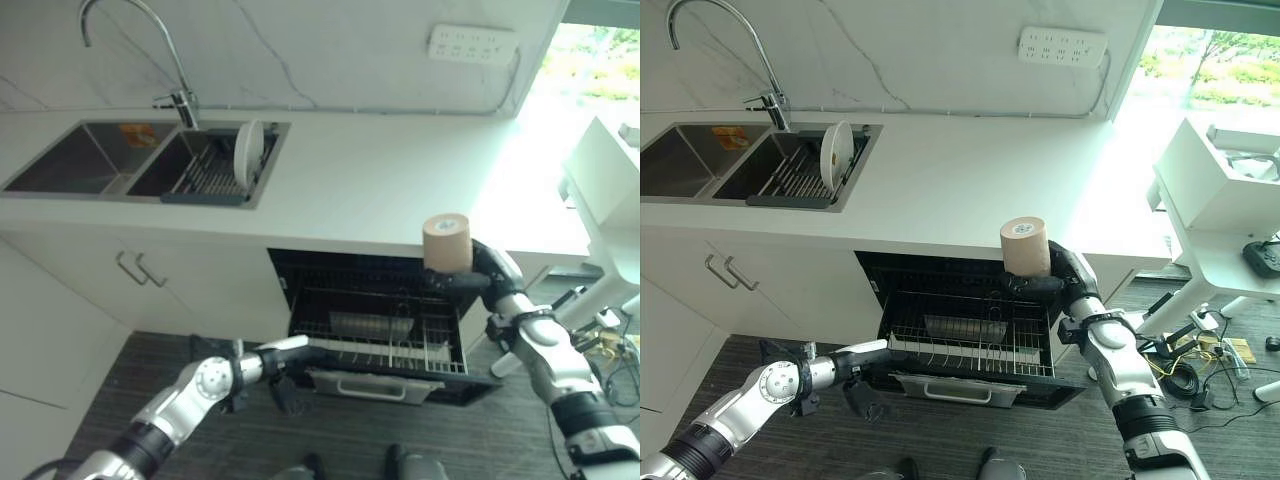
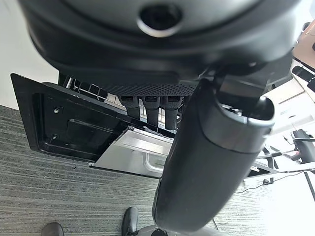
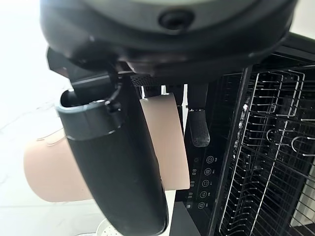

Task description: Place the dishes in the dishwasher.

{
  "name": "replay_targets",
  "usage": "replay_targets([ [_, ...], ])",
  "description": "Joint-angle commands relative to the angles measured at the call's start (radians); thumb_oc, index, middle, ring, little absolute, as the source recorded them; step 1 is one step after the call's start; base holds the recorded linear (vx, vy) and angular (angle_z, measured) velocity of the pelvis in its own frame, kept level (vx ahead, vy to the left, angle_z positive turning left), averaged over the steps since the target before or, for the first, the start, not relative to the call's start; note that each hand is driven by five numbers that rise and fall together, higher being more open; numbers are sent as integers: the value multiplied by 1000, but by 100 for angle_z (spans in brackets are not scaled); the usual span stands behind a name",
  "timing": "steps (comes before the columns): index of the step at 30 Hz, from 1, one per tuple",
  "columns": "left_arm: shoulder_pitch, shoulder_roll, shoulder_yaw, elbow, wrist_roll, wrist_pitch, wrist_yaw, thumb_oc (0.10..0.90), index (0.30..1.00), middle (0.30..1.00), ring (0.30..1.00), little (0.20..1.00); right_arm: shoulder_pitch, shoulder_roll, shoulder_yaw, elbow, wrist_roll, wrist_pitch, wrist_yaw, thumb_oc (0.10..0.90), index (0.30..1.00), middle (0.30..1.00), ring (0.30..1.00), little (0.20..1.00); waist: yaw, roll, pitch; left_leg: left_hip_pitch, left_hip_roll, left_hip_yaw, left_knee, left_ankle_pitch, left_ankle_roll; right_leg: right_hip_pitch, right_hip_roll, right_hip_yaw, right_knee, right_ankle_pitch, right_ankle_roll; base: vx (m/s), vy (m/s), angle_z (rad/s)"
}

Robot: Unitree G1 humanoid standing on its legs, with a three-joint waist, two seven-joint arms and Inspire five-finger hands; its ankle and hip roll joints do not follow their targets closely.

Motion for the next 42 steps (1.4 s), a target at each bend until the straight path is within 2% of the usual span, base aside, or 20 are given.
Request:
replay_targets([
  [1, -87, -20, 52, -123, 6, -54, 30, 800, 900, 900, 900, 900, 40, 22, 132, 153, -106, 88, 28, 400, 300, 300, 300, 300, 40, 30, 50, -12, 41, -32, 34, -57, -31, 73, -63, -4, -33, -45, 114, 16, 20, 4],
  [4, -48, -34, 79, -131, 27, -59, 42, 800, 900, 900, 900, 900, 91, 48, 146, 67, -100, 3, 44, 400, 300, 300, 300, 300, 38, 33, 52, -9, 31, -50, 34, -58, -27, 78, -61, 4, -33, -47, 112, 39, 5, 4],
  [6, -23, -46, 96, -124, 49, -70, 56, 800, 900, 900, 900, 900, 120, 72, 146, -24, -31, -53, 60, 400, 300, 300, 300, 300, 35, 33, 50, -6, 30, -57, 34, -58, -25, 83, -60, 5, -33, -50, 111, 0, 0, 0],
  [9, -5, -62, 100, -108, 65, -81, 88, 800, 900, 900, 900, 900, 143, 106, 126, -139, 56, -136, 19, 400, 300, 300, 300, 300, 24, 33, 47, 0, 31, -52, 34, -61, -23, 87, -60, 6, -33, -53, 112, 0, 0, 0],
  [13, -1, -86, 91, -109, 76, -66, 122, 800, 900, 900, 900, 900, 134, 139, 94, -256, 75, -270, -66, 400, 300, 300, 300, 300, 12, 40, 42, 4, 34, -38, 34, -66, -23, 87, -59, 14, -33, -58, 114, -4, 4, 1],
  [16, 1, -97, 87, -105, 76, -61, 140, 800, 900, 900, 900, 900, 129, 148, 72, -316, 84, -298, -99, 400, 300, 300, 300, 300, 6, 44, 38, 8, 35, -29, 34, -69, -22, 86, -57, 21, -33, -61, 115, 0, 0, 0],
  [22, 12, -102, 96, -117, 81, -52, 154, 800, 900, 900, 900, 900, 159, 138, 47, -409, 93, -249, -46, 400, 300, 300, 300, 300, -8, 44, 35, 13, 39, -11, 34, -73, -22, 84, -56, 28, -33, -61, 117, -7, 10, -8],
  [24, 19, -102, 108, -118, 86, -55, 152, 800, 900, 900, 900, 900, 192, 130, 48, -441, 70, -204, 14, 400, 300, 300, 300, 300, -15, 39, 35, 15, 42, -7, 34, -75, -23, 84, -57, 28, -33, -62, 120, -5, -7, -2],
  [28, 21, -98, 116, -119, 89, -61, 142, 800, 900, 900, 900, 900, 210, 120, 59, -424, 68, -140, 20, 400, 300, 300, 300, 300, -17, 36, 37, 17, 45, -3, 34, -73, -24, 85, -59, 24, -33, -60, 120, 0, 0, 0],
  [29, 22, -98, 115, -119, 91, -60, 141, 800, 900, 900, 900, 900, 213, 119, 62, -411, 53, -127, 19, 400, 300, 300, 300, 300, -17, 34, 36, 17, 46, -4, 34, -73, -25, 86, -59, 23, -33, -60, 121, 14, -36, 1],
  [31, 9, -82, 107, -121, 78, -60, 120, 800, 900, 900, 900, 900, 192, 106, 79, -309, 50, -36, -39, 400, 300, 300, 300, 300, -6, 27, 33, 16, 47, -9, 34, -70, -28, 87, -61, 15, -33, -58, 122, 27, -47, 4],
  [37, -8, -71, 90, -128, 70, -56, 103, 800, 900, 900, 900, 900, 140, 84, 91, -190, -13, -18, -63, 400, 300, 300, 300, 300, 15, 24, 35, 11, 42, -22, 34, -69, -27, 89, -63, 5, -33, -58, 120, 5, -11, 3],
  [42, -29, -69, 75, -126, 63, -57, 75, 800, 900, 900, 900, 900, 88, 78, 94, -70, 12, 30, -90, 400, 300, 300, 300, 300, 34, 27, 36, 11, 40, -30, 34, -68, -30, 94, -66, -5, -33, -57, 118, 22, -12, 6],
])
